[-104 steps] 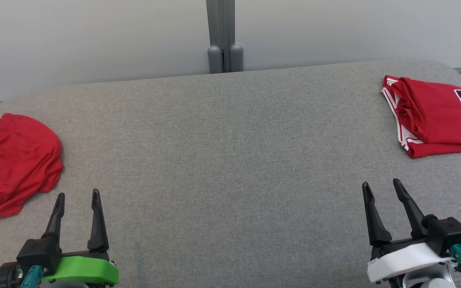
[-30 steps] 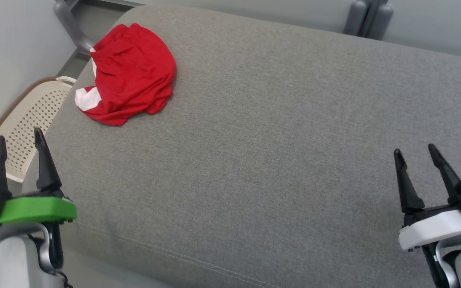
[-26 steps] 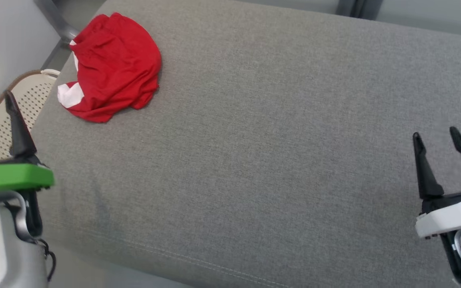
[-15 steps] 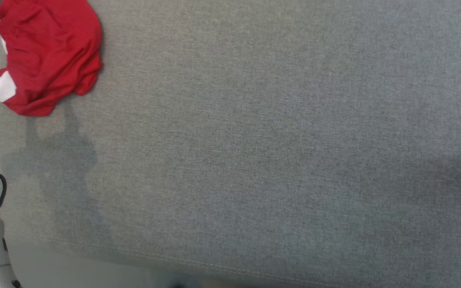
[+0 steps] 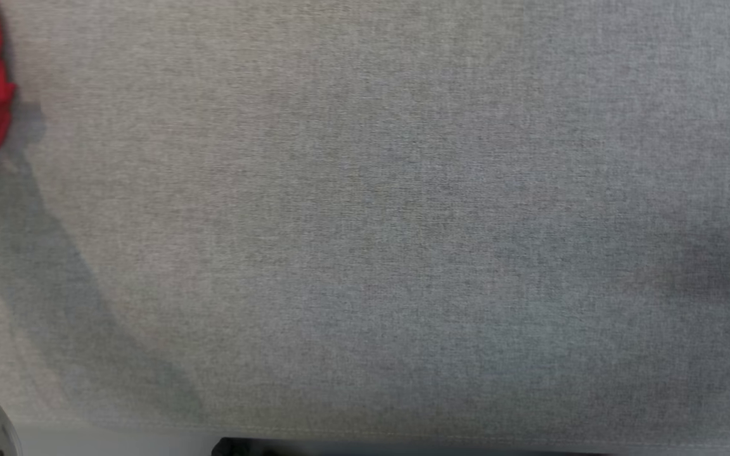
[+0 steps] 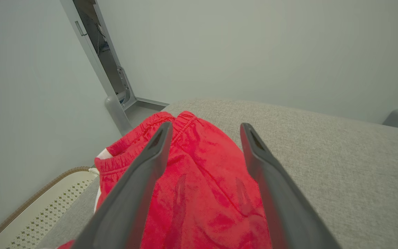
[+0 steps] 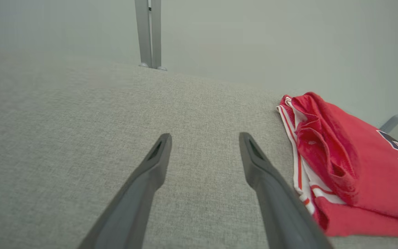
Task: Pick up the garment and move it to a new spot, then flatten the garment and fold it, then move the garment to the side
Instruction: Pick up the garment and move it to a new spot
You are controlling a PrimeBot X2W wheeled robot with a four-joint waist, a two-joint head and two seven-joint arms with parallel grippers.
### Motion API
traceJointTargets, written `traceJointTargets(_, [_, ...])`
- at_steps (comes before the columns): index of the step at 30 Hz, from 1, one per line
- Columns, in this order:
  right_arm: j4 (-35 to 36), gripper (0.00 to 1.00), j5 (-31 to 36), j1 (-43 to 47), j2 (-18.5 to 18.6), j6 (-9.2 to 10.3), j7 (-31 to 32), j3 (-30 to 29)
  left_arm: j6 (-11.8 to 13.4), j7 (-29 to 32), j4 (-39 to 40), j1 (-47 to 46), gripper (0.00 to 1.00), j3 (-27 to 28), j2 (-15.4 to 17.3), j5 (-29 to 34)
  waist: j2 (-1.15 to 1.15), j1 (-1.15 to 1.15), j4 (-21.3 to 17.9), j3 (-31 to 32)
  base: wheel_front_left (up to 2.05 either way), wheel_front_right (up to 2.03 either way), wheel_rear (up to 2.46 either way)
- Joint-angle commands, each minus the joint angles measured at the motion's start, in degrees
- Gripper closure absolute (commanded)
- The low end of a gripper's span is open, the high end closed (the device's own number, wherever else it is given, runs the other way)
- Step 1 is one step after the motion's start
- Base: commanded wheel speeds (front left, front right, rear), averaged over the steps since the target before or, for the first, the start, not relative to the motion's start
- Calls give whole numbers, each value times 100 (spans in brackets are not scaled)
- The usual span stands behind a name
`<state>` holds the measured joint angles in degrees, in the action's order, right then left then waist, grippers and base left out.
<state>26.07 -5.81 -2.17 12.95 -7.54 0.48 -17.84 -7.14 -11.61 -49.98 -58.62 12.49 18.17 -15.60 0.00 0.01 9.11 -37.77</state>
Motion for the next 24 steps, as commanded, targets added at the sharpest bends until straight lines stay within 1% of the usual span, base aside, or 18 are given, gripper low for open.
traceJointTargets(1, [55, 0, 39, -10, 8, 12, 26, -24, -36, 68, -190, -130, 0, -31, 66, -77, 0, -1, -189, -182, 0, 0, 0])
traceJointTargets(4, [80, 0, 46, -35, 19, 12, 54, -35, -35, 437, -673, -264, 0, -129, 93, -138, 0, -1, -196, -179, 0, 0, 0])
traceJointTargets(9, [92, 0, 67, -72, 28, 12, 93, -17, -43, 974, -1236, -374, 0, -272, 127, -330, 0, -1, -190, -162, 0, 0, 0])
traceJointTargets(10, [85, 0, 65, -81, 28, 12, 96, -3, -39, 1083, -1320, -397, 51, -324, 128, -372, 0, -1, -192, -154, 0, 0, 0])
traceJointTargets(11, [81, 0, 66, -91, 25, 12, 95, 6, -38, 1135, -1370, -412, 71, -342, 134, -425, 0, -1, -193, -147, 0, 0, 0])
traceJointTargets(12, [67, 0, 66, -106, 22, 12, 99, 20, -37, 1188, -1408, -423, 100, -394, 143, -441, 0, -1, -197, -135, 0, 0, 0])
traceJointTargets(15, [11, 0, 68, -133, 3, 12, 86, 57, -39, 1088, -1401, -409, 100, -501, 191, -534, 0, -1, -209, -67, 0, 0, 0])
traceJointTargets(24, [-435, 0, 9, -240, -174, 12, -176, 316, -39, 234, -1194, -583, 100, -739, 528, -605, 0, -1, -341, 438, 0, 0, 0])
